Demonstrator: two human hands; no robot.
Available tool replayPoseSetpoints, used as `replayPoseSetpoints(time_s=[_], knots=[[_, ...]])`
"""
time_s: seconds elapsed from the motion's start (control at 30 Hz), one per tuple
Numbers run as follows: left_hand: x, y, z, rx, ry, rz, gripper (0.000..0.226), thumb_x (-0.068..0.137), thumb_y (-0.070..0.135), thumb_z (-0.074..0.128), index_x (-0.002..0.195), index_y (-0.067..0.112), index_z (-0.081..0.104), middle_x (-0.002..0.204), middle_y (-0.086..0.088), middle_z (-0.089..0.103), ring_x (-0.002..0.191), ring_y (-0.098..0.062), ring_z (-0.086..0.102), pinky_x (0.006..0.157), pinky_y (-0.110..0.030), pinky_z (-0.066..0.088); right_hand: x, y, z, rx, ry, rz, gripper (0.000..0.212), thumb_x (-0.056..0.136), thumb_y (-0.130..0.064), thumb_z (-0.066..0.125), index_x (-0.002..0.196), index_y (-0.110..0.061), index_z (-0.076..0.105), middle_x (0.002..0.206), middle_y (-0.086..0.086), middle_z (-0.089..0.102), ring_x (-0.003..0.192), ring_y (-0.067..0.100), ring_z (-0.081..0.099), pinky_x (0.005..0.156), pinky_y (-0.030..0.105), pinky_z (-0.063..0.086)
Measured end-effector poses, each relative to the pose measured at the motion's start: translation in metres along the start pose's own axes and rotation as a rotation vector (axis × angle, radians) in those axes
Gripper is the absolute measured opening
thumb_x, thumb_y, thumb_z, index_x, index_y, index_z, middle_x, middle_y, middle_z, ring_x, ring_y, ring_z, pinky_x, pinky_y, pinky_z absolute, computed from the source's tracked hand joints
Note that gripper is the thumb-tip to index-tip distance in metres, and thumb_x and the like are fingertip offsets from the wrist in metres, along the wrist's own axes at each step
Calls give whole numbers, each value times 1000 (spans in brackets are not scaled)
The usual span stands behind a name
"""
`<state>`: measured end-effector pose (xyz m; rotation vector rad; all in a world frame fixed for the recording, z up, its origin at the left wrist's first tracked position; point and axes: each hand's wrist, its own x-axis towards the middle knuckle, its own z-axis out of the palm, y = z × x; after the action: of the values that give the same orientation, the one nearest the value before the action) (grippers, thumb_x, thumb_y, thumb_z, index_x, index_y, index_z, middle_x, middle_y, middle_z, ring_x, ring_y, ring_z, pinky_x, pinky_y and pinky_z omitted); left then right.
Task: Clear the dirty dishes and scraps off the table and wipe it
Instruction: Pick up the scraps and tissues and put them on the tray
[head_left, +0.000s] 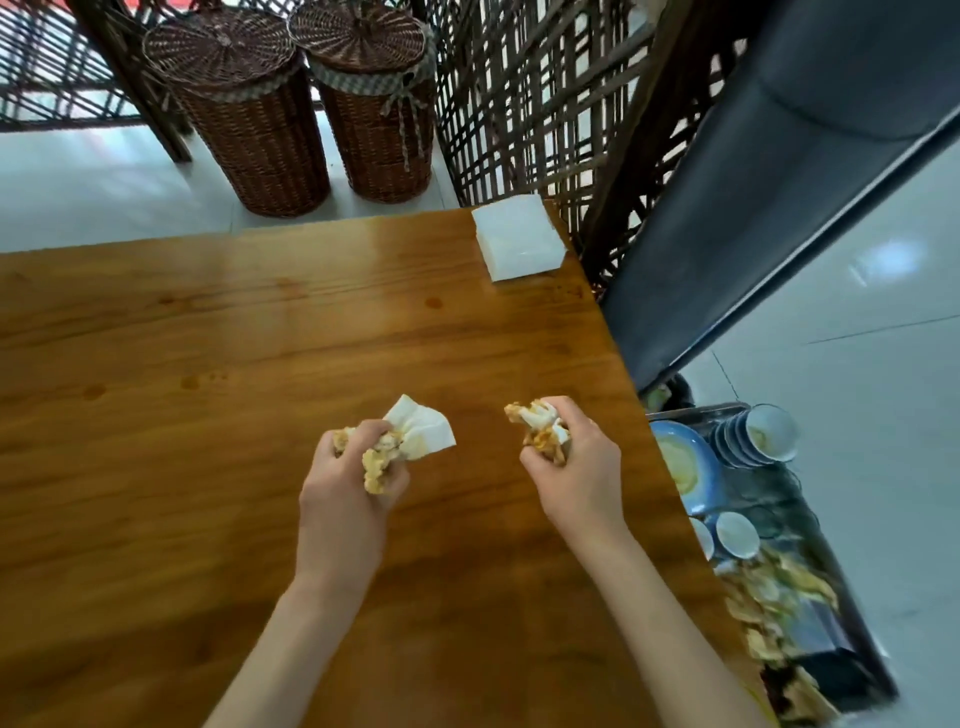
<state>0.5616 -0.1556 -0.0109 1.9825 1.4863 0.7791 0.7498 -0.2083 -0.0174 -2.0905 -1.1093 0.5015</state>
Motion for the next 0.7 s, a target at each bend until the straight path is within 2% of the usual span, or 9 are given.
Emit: replayPoseSetpoints(time_s=[0.17, 0.3, 0.4, 0.5, 0.63, 0.7], knots=[[-60, 41, 23, -32, 48, -63, 22, 86, 9, 61, 106, 18, 62, 92, 2, 51, 73, -7, 53, 57, -9, 36, -38, 28, -34, 57, -54, -16, 35, 78, -11, 68, 107, -27, 58, 89, -9, 61, 81, 6, 57, 67, 16, 47], [-110, 78, 51, -73, 107, -146, 19, 87, 15, 59, 105, 23, 60, 92, 3, 51, 74, -9, 54, 57, -11, 34, -65, 60, -74, 120, -115, -50, 31, 74, -8, 65, 97, -28, 57, 79, -7, 58, 68, 6, 53, 57, 15, 35], [-142, 107, 74, -118, 149, -175, 17, 88, 16, 58, 102, 26, 59, 90, 5, 51, 77, 2, 53, 54, -6, 37, -83, 86, -112, 153, -113, -68, 28, 73, -8, 65, 91, -27, 56, 72, -10, 55, 62, 6, 51, 55, 18, 37], [-172, 136, 99, -180, 145, -197, 18, 88, 16, 56, 98, 31, 55, 87, 10, 49, 80, 11, 49, 58, -1, 37, -99, 115, -145, 258, -75, -23, 28, 74, -4, 64, 78, -29, 52, 62, -13, 51, 55, 5, 46, 53, 14, 36], [-214, 165, 129, -228, 69, -197, 15, 88, 14, 58, 99, 25, 58, 88, 14, 50, 84, 7, 51, 62, -3, 40, -125, 153, -178, 356, -8, 76, 24, 72, -1, 64, 76, -23, 56, 64, -9, 54, 58, 5, 48, 57, 17, 42], [-229, 171, 140, -217, 28, -192, 17, 88, 14, 58, 97, 28, 56, 89, 11, 52, 80, 0, 54, 56, -9, 41, -138, 171, -192, 379, 34, 121, 25, 72, 2, 65, 78, -21, 57, 68, -5, 57, 60, 4, 50, 58, 14, 43]])
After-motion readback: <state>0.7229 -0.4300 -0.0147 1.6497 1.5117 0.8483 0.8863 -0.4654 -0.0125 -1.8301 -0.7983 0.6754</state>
